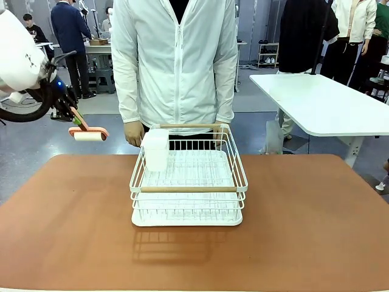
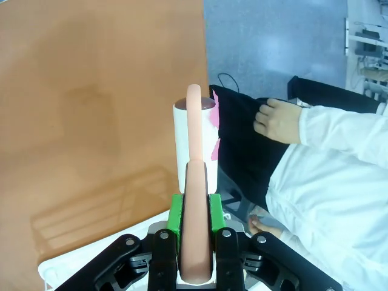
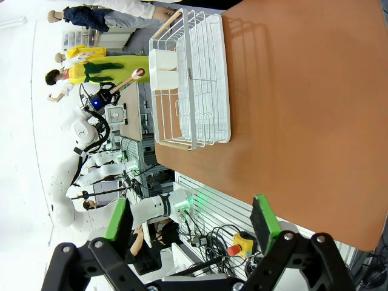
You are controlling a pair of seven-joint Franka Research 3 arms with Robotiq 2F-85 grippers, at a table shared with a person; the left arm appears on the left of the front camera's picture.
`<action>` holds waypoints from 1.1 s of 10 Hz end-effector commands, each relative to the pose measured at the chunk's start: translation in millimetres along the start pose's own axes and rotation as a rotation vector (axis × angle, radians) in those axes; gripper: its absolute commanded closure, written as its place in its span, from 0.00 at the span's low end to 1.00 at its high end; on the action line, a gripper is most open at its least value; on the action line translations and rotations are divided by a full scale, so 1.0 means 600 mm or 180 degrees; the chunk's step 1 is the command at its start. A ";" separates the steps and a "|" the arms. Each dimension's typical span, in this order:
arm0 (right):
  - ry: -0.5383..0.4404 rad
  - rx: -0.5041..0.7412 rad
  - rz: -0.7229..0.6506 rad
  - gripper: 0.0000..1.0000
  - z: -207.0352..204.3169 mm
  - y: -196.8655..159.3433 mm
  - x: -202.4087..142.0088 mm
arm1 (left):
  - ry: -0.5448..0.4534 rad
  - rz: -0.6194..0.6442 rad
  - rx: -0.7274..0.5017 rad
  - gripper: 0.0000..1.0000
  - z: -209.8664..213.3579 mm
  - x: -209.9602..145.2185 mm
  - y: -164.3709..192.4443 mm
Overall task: Clean the table.
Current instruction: Place the Lint Roller down when the Dish drying rack is positioned in the middle of the table.
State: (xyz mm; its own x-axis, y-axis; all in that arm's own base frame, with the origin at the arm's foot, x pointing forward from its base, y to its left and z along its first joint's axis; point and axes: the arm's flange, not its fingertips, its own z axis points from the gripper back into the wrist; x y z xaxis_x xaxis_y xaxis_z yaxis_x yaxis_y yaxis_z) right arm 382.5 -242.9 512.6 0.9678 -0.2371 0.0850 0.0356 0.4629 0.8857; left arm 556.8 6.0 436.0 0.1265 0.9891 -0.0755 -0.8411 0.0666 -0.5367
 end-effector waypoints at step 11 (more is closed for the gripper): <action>-0.0014 0.0015 0.0031 0.00 0.002 0.005 -0.001 | 0.0083 -0.0081 -0.0162 0.81 -0.143 0.011 0.137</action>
State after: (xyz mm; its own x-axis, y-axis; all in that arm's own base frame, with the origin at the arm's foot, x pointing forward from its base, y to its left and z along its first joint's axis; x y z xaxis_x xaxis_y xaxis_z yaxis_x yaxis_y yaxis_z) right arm 382.5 -242.9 512.6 0.9678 -0.2371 0.0849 0.0357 0.4629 0.8857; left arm 544.4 -3.7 332.7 0.1593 0.9822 -0.0998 -0.8267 0.0774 -0.5573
